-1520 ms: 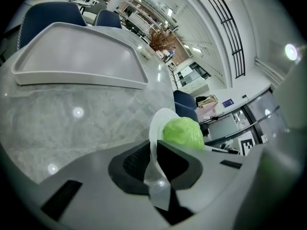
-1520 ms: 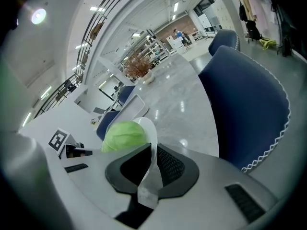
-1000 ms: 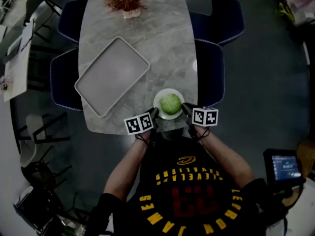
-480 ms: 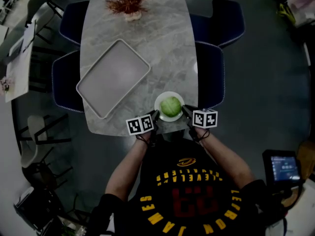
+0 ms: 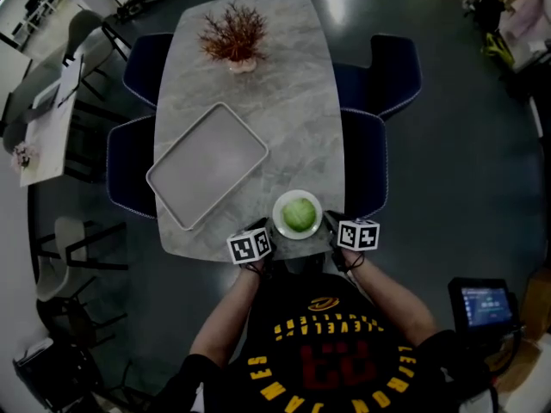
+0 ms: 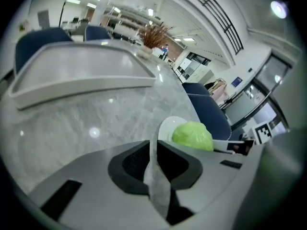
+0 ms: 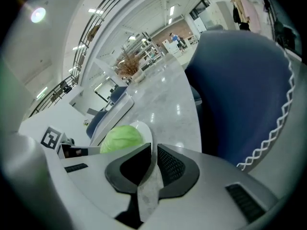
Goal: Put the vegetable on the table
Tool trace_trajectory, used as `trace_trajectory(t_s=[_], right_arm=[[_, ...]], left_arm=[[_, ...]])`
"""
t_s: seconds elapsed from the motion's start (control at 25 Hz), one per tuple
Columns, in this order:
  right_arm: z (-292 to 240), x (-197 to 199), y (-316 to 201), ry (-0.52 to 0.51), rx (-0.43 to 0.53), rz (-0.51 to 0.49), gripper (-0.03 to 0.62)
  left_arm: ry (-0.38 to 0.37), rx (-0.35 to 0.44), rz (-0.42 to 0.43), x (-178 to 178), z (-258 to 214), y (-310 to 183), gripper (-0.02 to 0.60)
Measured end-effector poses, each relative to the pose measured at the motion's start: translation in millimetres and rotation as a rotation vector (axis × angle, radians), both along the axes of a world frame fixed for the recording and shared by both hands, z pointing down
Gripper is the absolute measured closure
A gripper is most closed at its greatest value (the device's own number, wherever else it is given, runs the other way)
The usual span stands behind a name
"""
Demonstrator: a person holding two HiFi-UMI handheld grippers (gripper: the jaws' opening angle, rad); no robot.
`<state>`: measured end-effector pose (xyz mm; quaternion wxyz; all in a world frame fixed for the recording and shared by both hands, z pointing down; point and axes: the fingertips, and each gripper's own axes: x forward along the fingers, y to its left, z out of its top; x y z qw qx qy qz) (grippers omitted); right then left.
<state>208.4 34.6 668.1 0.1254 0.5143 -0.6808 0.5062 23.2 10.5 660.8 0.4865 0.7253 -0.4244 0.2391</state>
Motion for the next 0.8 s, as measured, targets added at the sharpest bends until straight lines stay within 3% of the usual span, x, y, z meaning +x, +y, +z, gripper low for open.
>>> trace_trajectory(t_s=[0.04,0.12,0.24,0.32,0.56,0.64,0.8], right_arm=[[-4.9,4.3,-1.7,0.013,0.019,0.012,0.549],[-17.9,9.6,-4.7,0.008,0.054,0.027,0.549],[-48.2,7.7,-7.8,-0.051,0.127,0.016,0.550],[-73.6,2.3,-9.5,-0.098,0.186,0.002,0.589],[-161.2,-17.9,-17.9,-0.206,0.350,-0.026,0.589],[-199.6,-24.4,-21.2,-0.228,0.425,-0.047,0.589],[-280.2,-30.6,-24.8,-0.246,0.613,-0.099,0.589]], left_arm=[[-0.032,0.040,-0.004,-5.1,-6.9,-2.8,0.537],[-0.021,0.082,-0.026,-9.6,-22.8,-5.2,0.537],[0.030,0.130,-0.058,-9.3,-53.9,-4.1,0.537],[0.077,0.176,-0.064,-3.0,-82.1,-3.0,0.537],[0.224,0.396,-0.016,34.5,-190.6,2.6,0.537],[0.253,0.473,-0.016,44.9,-230.2,4.2,0.581],[0.281,0.583,-0.017,59.0,-294.6,4.9,0.581]])
